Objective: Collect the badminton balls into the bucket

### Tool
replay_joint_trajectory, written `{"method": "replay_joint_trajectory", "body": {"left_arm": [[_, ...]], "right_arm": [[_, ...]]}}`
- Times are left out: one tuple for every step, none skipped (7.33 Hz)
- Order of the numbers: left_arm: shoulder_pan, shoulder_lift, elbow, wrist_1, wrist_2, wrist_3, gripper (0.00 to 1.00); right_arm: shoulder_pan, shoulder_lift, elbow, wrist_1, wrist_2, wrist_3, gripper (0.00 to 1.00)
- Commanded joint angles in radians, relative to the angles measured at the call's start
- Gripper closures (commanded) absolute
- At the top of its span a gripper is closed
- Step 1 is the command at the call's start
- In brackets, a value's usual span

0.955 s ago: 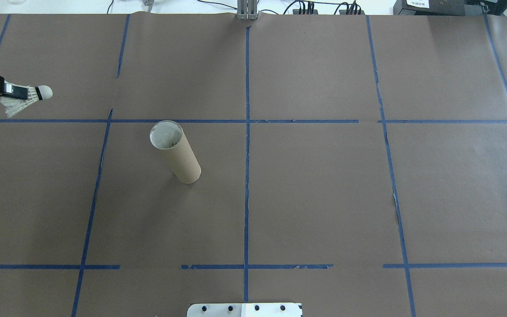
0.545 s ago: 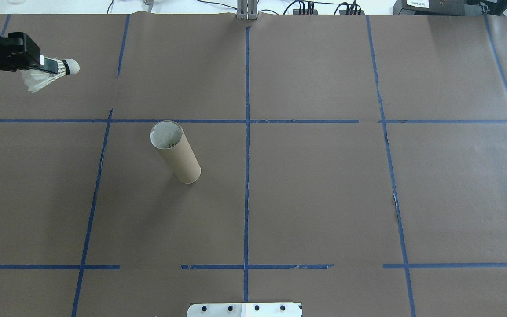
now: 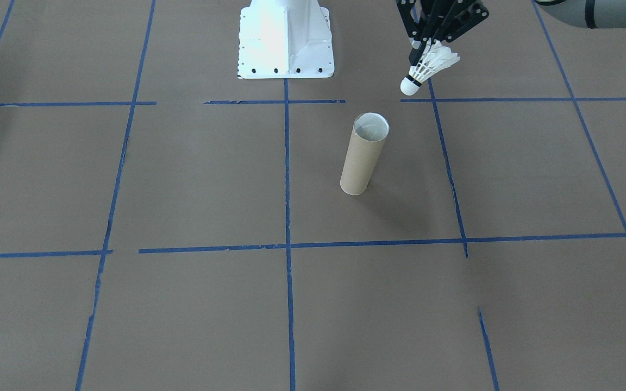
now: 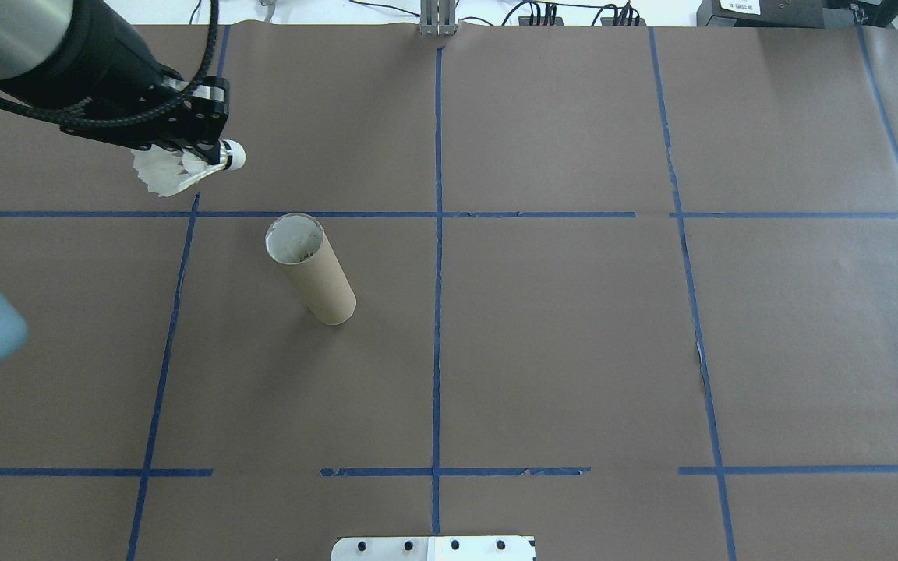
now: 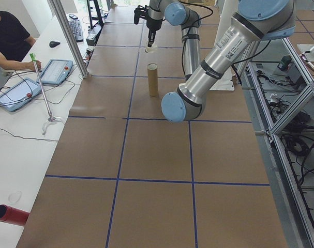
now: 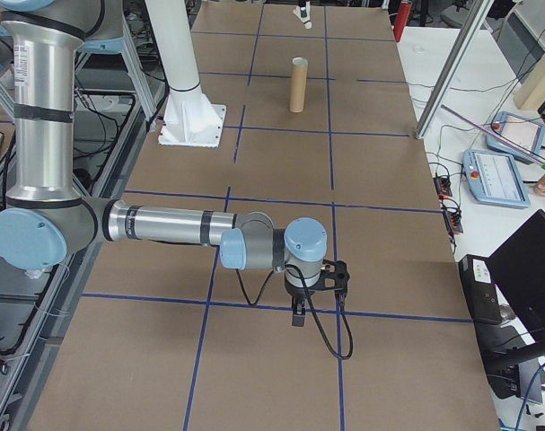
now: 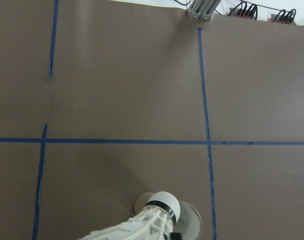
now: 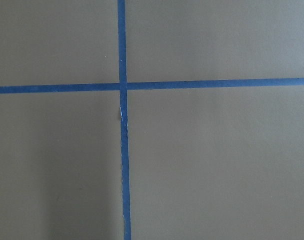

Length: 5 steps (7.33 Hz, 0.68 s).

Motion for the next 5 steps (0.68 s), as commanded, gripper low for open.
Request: {"method": "replay_joint_trajectory", "body": {"left_arm": [[0.125, -0.212, 0.198, 0.205, 0.146, 0.03, 1.0], [0.128, -0.248, 0.247, 0.247, 0.151, 0.113, 1.0], [0.131, -0.251, 0.255, 0.267, 0.151, 0.12, 1.0], [0.15, -0.262, 0.262, 0.324, 0.17, 0.132, 1.0], [0.168, -0.267, 0.283, 0.336, 0.208, 0.209, 1.0]], "right_arm": [[0.0, 0.0, 0.0, 0.0, 0.0, 0.0, 0.0], [0.0, 0.0, 0.0, 0.0, 0.0, 0.0, 0.0], [0.0, 0.0, 0.0, 0.0, 0.0, 0.0, 0.0], [0.0, 0.0, 0.0, 0.0, 0.0, 0.0, 0.0], [0.0, 0.0, 0.0, 0.0, 0.0, 0.0, 0.0]]}}
